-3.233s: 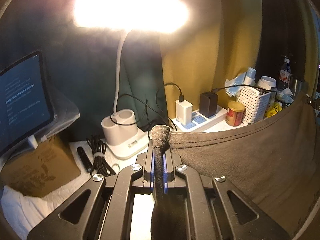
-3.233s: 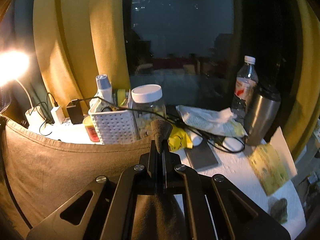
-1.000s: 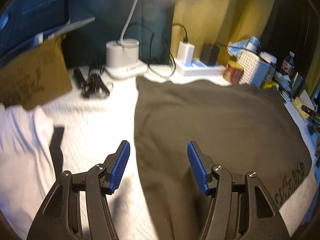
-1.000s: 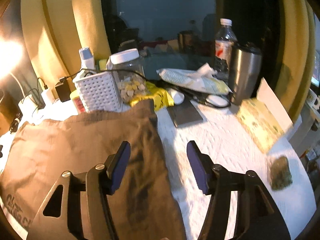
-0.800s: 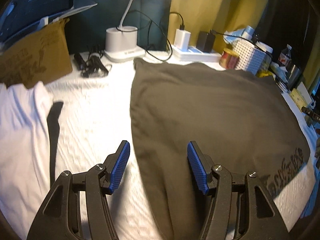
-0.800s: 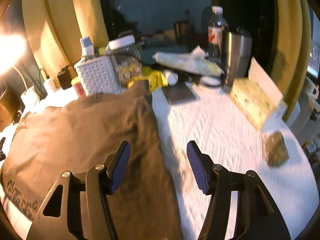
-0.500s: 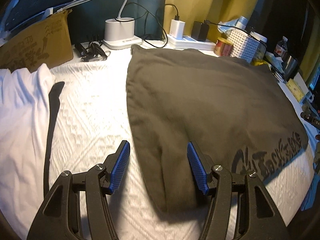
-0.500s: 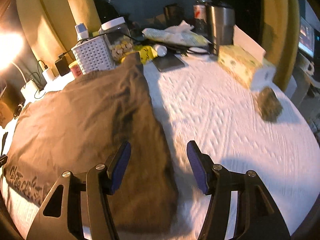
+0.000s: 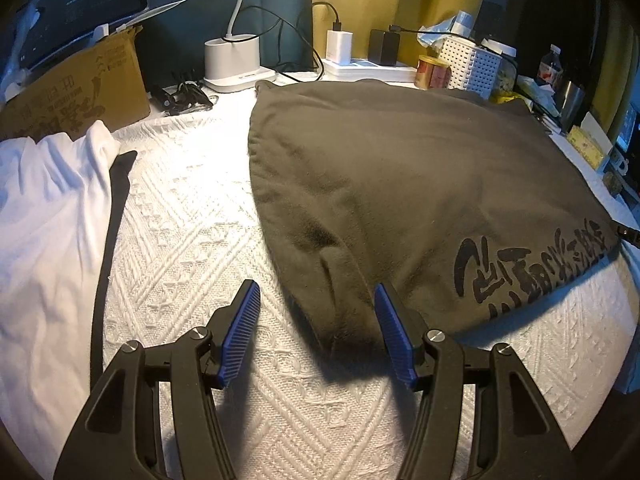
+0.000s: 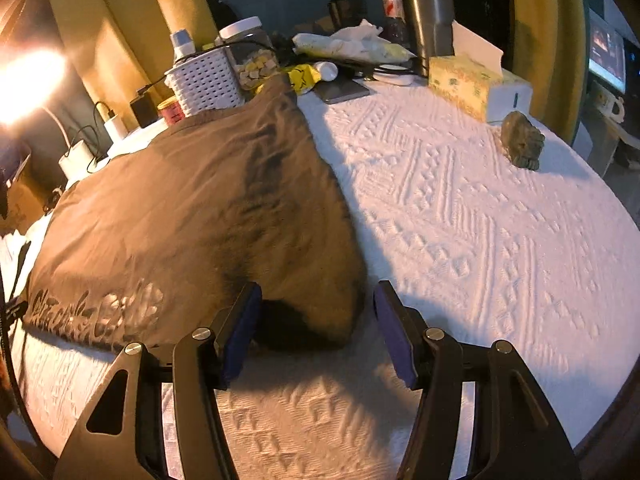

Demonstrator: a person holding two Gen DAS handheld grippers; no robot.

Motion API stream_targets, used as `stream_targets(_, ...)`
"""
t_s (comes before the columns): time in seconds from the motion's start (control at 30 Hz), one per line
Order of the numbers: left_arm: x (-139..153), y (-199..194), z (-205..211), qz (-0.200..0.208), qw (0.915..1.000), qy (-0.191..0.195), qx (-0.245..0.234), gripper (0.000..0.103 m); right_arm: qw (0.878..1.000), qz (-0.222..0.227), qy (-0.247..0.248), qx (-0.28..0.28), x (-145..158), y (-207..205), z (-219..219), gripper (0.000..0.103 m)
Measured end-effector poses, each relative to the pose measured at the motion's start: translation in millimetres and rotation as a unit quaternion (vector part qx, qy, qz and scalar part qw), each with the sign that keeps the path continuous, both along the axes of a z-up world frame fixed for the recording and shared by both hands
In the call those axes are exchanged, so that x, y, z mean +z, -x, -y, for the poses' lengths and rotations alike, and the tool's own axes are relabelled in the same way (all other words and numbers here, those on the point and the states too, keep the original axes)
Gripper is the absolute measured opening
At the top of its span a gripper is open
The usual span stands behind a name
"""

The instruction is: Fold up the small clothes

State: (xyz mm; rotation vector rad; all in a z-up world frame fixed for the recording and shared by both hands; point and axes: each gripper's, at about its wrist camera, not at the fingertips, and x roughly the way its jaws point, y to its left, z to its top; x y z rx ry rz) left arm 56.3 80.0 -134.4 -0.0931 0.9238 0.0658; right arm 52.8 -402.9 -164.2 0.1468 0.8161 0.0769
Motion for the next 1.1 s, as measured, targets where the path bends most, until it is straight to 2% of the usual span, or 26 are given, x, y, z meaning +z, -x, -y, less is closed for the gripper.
stream_targets(0.03, 0, 0, 1, 0.000, 1.0000, -0.001, -0.001, 0.057, 1.000, 0.002, 0.008, 0.007, -1, 1, -5, 0.047)
stream_targets(0.07, 0, 1, 1, 0.001, 1.0000, 0.001, -0.002, 0.053, 1.000, 0.005, 0.016, 0.010, 0, 1, -8, 0.032)
stream_targets(0.1, 1, 2, 1, 0.002, 1.0000, 0.005, -0.004, 0.038, 1.000, 0.003, 0.018, 0.012, -1, 1, -9, 0.029)
stream_targets(0.13, 2, 2, 3, 0.000, 0.9998, 0.017, -0.013, 0.018, 1.000, 0.004, 0.020, 0.010, -1, 1, -9, 0.020)
stream_targets(0.17, 3, 3, 6, -0.002, 0.9995, 0.025, -0.020, 0.013, 1.000, 0.004, 0.015, 0.012, -1, 1, -8, 0.012)
stream_targets(0.23, 5, 6, 12, 0.001, 0.9997, 0.015, -0.021, 0.010, 1.000, 0.007, 0.008, 0.011, 0, 3, -5, 0.010)
stream_targets(0.5, 27, 31, 15, 0.025, 0.9992, 0.025, -0.019, 0.009, 0.998, 0.038, 0.038, 0.017, 18, 20, -9, 0.008)
stream_targets(0.67, 30, 45, 20, 0.023, 0.9990, 0.028, -0.026, 0.009, 0.998, 0.049, 0.048, 0.012, 24, 36, -7, 0.008)
stream_targets(1.1, 20, 85, 30, 0.011, 0.9987, 0.031, -0.038, 0.009, 0.997, 0.042, 0.060, 0.002, 7, 84, 0, 0.008)
